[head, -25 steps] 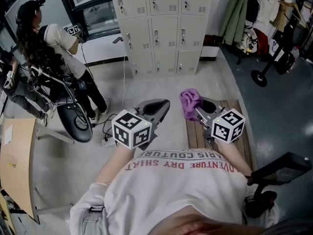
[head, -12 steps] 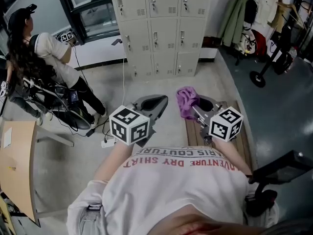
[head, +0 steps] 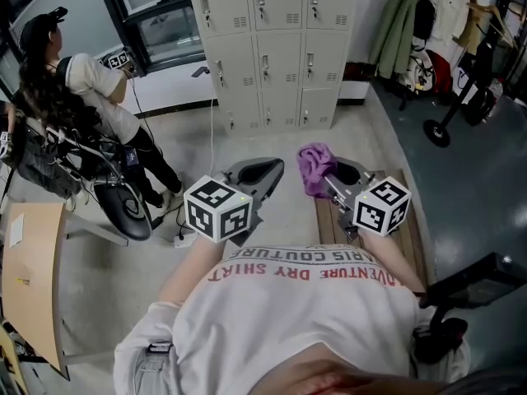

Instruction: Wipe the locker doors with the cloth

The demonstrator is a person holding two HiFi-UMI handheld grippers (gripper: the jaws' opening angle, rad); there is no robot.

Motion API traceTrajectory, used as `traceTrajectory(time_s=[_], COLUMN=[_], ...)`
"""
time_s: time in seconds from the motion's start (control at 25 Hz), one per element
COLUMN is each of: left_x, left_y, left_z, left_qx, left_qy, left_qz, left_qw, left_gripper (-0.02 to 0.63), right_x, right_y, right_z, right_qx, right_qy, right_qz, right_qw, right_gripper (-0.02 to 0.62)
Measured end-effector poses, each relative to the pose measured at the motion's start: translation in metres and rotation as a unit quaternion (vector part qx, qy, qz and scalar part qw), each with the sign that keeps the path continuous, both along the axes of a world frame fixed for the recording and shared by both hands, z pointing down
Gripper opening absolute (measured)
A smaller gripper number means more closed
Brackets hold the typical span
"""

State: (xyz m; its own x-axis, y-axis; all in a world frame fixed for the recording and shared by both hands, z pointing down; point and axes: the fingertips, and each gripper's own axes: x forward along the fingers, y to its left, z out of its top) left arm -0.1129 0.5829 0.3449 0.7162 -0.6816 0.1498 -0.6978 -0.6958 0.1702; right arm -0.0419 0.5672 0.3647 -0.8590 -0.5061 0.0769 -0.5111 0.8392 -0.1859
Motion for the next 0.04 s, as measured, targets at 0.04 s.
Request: traceTrajectory(time_s=[0.04], left_x=[0.0006], left_y=[0.0024], left_z=[-0.0007], left_qx=[0.000], left_qy=[0.000], left_qz=[-0.001], left_qw=[1.0000], left_gripper=[-0.002], right_x=[0.0012], right_y=[0.0023], right_z=[-0.0012], right_qx=[0.001], right_qy=[0.000], right_qz=[0.000], right_qw=[1.000], right_gripper=[0.054])
